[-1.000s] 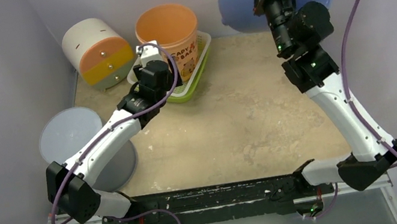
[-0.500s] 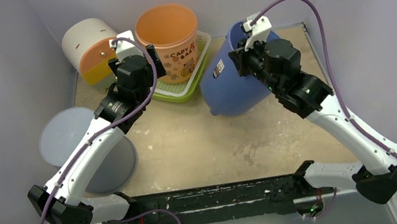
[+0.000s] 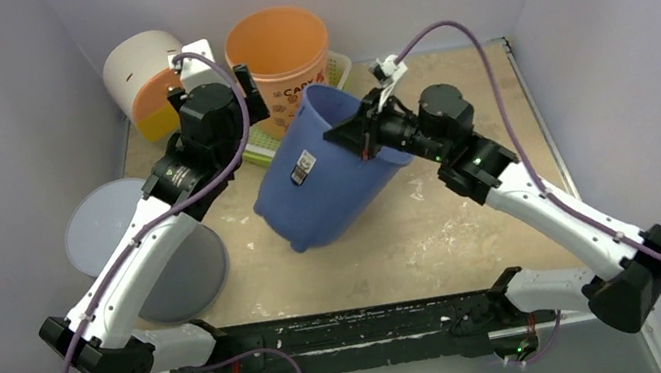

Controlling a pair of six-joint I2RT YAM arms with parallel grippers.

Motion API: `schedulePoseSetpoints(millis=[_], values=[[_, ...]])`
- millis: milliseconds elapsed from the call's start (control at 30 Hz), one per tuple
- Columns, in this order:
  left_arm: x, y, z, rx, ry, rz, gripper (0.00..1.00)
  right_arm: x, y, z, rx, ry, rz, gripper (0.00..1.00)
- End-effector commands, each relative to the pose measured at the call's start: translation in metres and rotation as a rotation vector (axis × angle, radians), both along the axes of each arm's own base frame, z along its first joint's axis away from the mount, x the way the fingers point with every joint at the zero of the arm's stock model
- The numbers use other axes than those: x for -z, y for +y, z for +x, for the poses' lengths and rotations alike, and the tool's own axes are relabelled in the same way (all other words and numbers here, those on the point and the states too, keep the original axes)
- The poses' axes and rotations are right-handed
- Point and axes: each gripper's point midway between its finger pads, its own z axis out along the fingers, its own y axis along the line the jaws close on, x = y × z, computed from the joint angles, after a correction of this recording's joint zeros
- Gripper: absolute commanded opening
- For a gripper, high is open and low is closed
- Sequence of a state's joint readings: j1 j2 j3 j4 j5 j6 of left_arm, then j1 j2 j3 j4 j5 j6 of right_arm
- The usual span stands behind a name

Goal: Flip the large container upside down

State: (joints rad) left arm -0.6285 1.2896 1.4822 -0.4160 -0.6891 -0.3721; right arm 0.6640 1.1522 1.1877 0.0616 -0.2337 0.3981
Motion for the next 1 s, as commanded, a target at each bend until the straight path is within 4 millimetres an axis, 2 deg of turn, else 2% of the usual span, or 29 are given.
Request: schedulePoseSetpoints(millis=[0, 233, 333, 467, 567, 700, 733, 767, 833, 967], values=[[-0.040, 0.020, -0.014, -0.032, -0.074, -0.015, 0.79, -0.056, 0.028, -0.033, -0.239, -0.107, 0.280, 0.00], [-0.046, 0.017, -0.014, -0.014, -0.079, -0.023, 0.79, -0.036, 0.030, -0.031, -0.241, -0.060, 0.371, 0.00], [-0.044, 0.014, -0.013, -0.006, -0.075, -0.023, 0.79, -0.005, 0.019, -0.013, -0.106, -0.014, 0.337, 0.00], [-0.038, 0.013, -0.011, -0.006, -0.065, -0.018, 0.79, 0.060, -0.002, 0.005, 0.076, 0.117, 0.234, 0.00], [-0.030, 0.012, -0.009, -0.004, -0.056, -0.015, 0.79, 0.117, -0.015, 0.011, 0.178, 0.212, 0.148, 0.00], [-0.018, 0.009, -0.006, -0.003, -0.041, -0.010, 0.79, 0.188, -0.029, 0.003, 0.237, 0.331, 0.087, 0.00], [-0.014, 0.008, -0.005, -0.004, -0.035, -0.006, 0.79, 0.199, -0.031, 0.000, 0.241, 0.351, 0.076, 0.00], [-0.011, 0.007, -0.004, -0.004, -0.029, -0.004, 0.79, 0.205, -0.032, -0.002, 0.244, 0.365, 0.070, 0.03], [-0.006, 0.005, -0.001, -0.003, -0.018, 0.000, 0.79, 0.209, -0.034, -0.006, 0.241, 0.372, 0.059, 0.14], [-0.001, 0.001, 0.001, 0.003, -0.008, -0.001, 0.79, 0.197, -0.037, -0.006, 0.237, 0.331, 0.043, 0.29]])
